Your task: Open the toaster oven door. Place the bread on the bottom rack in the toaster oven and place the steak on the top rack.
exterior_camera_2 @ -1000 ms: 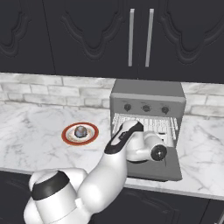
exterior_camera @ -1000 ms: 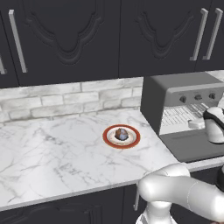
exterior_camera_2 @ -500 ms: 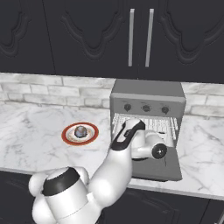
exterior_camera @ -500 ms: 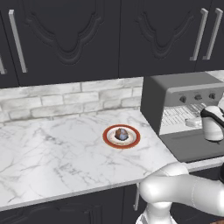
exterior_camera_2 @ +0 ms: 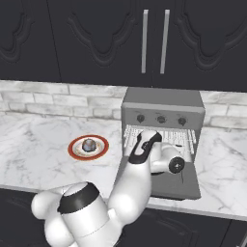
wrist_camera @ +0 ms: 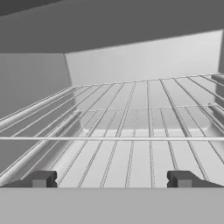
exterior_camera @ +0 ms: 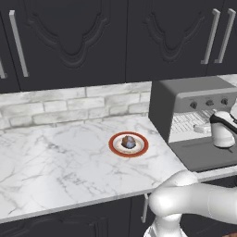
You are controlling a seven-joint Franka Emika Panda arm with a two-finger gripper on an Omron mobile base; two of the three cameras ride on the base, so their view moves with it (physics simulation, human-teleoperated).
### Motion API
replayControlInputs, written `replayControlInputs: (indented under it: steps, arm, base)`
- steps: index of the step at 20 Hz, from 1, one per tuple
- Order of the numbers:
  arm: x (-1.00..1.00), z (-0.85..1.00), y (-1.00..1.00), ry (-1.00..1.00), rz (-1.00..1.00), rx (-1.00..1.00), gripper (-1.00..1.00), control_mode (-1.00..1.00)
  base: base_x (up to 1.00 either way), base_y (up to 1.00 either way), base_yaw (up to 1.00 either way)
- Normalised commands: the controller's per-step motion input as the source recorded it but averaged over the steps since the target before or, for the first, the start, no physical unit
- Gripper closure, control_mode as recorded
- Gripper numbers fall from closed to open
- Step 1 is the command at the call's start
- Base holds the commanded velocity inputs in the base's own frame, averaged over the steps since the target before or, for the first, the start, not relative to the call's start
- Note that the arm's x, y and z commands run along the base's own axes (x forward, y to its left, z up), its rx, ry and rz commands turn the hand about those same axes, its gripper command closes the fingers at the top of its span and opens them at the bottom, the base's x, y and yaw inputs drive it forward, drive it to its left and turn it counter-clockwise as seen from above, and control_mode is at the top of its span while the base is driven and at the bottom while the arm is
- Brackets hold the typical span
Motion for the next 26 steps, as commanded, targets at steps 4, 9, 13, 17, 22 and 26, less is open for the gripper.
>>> replayControlInputs:
  steps: [4,9,13,17,22,26]
  arm:
    - [0.18,-0.20,-0.01,0.00,0.00,0.02,-1.00,-1.00]
    - [0.21,-0.17,-0.01,0.00,0.00,0.01,-1.00,-1.00]
    - [0.22,-0.11,-0.05,0.00,0.00,0.00,-1.00,-1.00]
    - [0.25,-0.12,-0.06,0.00,0.00,0.00,-1.00,-1.00]
    - [0.22,-0.16,-0.09,0.00,0.00,0.00,-1.00,-1.00]
    - [0.15,-0.18,-0.07,0.01,0.00,0.00,-1.00,-1.00]
  base:
    - [0.00,0.00,0.00]
    - [0.00,0.00,0.00]
    - [0.00,0.00,0.00]
    - [0.00,0.00,0.00]
    - [0.00,0.00,0.00]
    - [0.00,0.00,0.00]
